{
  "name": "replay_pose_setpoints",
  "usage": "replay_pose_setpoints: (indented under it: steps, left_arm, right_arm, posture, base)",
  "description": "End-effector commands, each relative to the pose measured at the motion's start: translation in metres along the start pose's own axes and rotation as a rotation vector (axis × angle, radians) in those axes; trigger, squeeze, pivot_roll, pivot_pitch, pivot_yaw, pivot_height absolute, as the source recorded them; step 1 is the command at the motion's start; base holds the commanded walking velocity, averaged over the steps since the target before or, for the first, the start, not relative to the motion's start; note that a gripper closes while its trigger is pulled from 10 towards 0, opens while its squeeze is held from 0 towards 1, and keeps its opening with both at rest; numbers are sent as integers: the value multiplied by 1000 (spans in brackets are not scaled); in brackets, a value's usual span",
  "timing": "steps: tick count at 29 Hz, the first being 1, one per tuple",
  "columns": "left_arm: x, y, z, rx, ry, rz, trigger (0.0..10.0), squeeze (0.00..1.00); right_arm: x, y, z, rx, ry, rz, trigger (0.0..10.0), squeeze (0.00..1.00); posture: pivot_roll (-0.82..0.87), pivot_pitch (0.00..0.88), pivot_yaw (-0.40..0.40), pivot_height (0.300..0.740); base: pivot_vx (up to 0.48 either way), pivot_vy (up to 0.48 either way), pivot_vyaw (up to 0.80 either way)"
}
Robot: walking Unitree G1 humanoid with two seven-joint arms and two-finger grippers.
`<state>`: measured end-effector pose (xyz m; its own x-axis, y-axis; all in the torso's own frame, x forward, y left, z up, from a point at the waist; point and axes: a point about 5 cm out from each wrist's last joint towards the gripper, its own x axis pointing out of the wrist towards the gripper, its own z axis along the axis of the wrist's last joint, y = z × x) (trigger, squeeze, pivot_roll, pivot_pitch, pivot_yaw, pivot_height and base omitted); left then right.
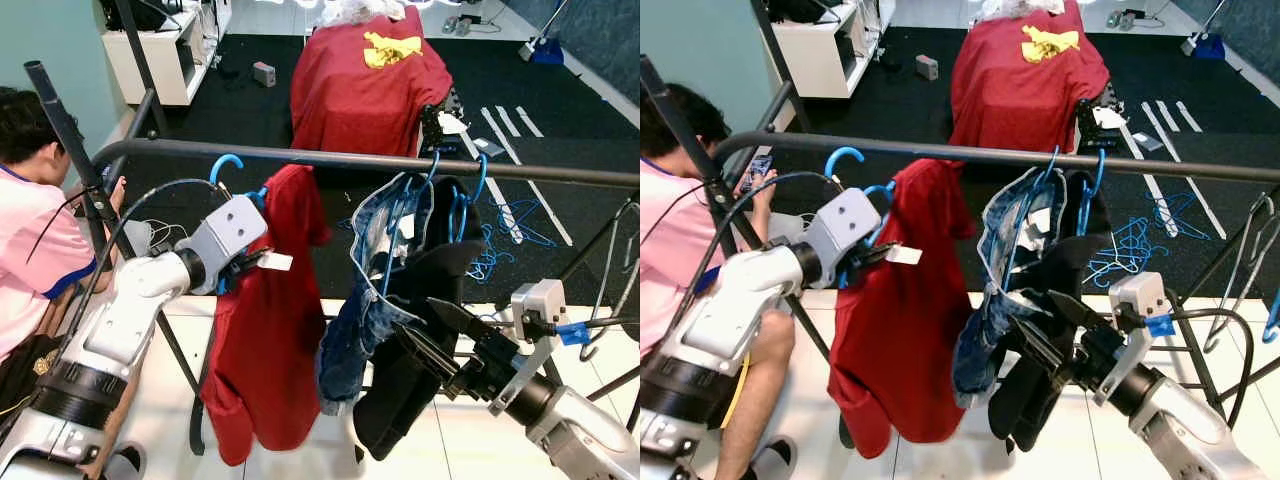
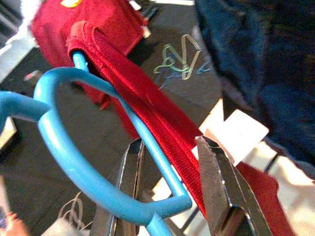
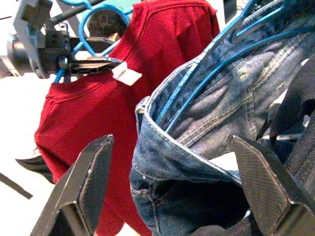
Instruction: Hang hanger
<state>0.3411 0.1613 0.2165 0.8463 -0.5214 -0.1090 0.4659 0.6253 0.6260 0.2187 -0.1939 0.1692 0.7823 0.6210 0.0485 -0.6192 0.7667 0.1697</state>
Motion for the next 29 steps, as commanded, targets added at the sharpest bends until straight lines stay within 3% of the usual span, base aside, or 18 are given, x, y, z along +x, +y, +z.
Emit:
replay_pose_setpoints:
  steps: [1,8,15,20,23,29]
  left_arm:
    - [-4,22,8,30,-21,117,10000,0]
    - [1,15,27,69,-156,106,10000,0]
    - [2,12,31,85,-185,83,10000,0]
    - [8,7,27,94,-136,87,10000,0]
    - [21,-5,16,57,-13,93,10000,0]
    - [27,-9,12,36,33,108,10000,0]
  right_arm:
    - [0,1,-3,6,12,4,10000,0]
    - [0,1,-3,2,14,3,10000,0]
    - [-1,1,-3,1,16,4,10000,0]
    - [0,1,-3,-1,17,5,10000,0]
    - [0,0,-3,-10,25,-3,10000,0]
    - [0,-1,-3,-12,27,-6,10000,0]
  posture:
    - [-80,164,6,740]
    - [-87,158,5,740]
    - [-88,155,8,740]
    - [-89,151,6,740]
    - [-91,150,7,740]
    - [-95,152,7,740]
  base:
    - [0,0,0]
    - [0,0,0]
    - [0,0,0]
    - [0,0,0]
    - [0,0,0]
    - [0,0,0]
